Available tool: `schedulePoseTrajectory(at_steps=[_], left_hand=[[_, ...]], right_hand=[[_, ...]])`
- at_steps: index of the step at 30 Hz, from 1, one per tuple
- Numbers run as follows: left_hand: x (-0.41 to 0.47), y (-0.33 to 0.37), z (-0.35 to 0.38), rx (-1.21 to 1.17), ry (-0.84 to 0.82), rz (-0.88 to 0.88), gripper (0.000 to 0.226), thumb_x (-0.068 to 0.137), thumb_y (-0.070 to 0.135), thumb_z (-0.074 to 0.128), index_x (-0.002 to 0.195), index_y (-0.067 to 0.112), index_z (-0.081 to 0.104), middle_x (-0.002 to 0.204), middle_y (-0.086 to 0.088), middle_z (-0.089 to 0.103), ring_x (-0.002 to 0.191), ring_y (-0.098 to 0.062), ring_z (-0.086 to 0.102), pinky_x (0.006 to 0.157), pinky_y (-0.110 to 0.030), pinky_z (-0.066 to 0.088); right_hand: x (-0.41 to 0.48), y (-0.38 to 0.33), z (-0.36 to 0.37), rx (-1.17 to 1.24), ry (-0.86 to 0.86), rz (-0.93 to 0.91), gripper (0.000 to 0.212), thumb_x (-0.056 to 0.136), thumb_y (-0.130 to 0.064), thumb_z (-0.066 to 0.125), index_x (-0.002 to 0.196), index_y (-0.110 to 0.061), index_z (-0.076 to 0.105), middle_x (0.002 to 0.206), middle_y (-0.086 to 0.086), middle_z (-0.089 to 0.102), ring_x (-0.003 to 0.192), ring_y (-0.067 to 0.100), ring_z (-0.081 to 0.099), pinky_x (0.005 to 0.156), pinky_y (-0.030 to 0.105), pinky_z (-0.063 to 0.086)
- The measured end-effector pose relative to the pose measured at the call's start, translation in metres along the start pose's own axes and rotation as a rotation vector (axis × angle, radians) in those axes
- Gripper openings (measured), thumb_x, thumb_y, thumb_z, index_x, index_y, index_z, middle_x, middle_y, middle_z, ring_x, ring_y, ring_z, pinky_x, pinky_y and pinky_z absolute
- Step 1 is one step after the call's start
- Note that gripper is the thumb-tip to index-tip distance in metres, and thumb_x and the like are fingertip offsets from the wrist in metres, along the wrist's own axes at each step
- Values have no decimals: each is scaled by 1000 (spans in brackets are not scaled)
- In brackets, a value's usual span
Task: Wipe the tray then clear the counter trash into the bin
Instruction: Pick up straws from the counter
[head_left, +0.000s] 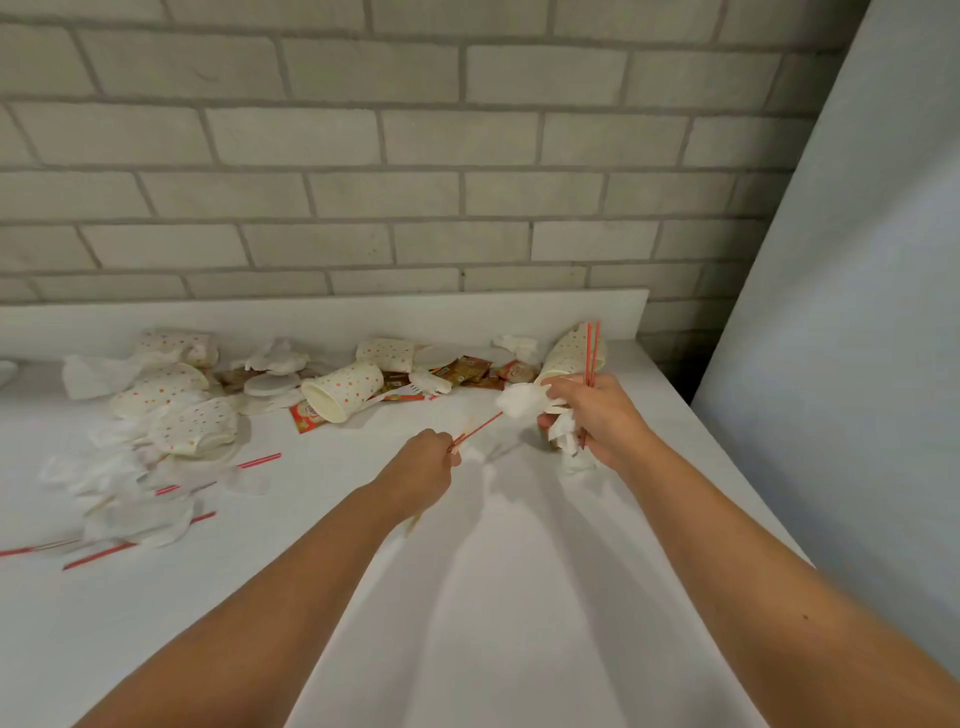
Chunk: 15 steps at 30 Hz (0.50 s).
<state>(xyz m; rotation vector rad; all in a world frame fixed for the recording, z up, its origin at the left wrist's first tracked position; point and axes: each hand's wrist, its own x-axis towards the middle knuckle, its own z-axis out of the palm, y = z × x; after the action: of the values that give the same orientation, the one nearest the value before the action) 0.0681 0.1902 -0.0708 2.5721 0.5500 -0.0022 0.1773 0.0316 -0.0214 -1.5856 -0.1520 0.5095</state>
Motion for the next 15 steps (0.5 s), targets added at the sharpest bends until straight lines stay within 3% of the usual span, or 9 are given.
schedulePoseTrajectory(at_steps=[3,6,9,12,15], left_hand=[[-18,-9,-4,-110,35,-107,28,98,13,34,108,5,58,107,-10,55,96,-24,56,81,-30,44],[-41,-20,-8,-315,74,-211,23,98,15,33,97,4,53,90,-9,53,80,-21,49,72,-32,40],[-68,-34,-15,-438,108,-292,19,98,14,33,93,6,50,81,-4,48,75,-20,45,69,-31,38],[-95,-53,-24,-435,173,-341,19,98,15,33,94,10,52,90,-1,50,84,-19,49,61,-21,37],[-121,-75,-36,-467,249,-378,19,98,13,32,93,11,51,91,-1,48,80,-17,46,58,-20,35]], right_hand=[[-4,12,19,-56,-101,-23,11,86,-1,54,87,3,64,86,12,65,62,22,61,53,27,49],[-10,23,42,-128,-195,-69,19,84,0,54,65,0,57,50,3,57,43,19,52,39,20,38],[-19,35,70,-190,-247,-88,34,85,-6,57,53,-12,45,47,3,44,36,13,42,37,18,32],[-35,43,99,-218,-356,-70,30,88,-12,55,59,-12,47,46,7,53,35,19,45,38,21,30],[-56,46,131,-262,-469,-26,18,90,-15,53,75,-17,43,46,1,48,42,20,41,43,27,26]])
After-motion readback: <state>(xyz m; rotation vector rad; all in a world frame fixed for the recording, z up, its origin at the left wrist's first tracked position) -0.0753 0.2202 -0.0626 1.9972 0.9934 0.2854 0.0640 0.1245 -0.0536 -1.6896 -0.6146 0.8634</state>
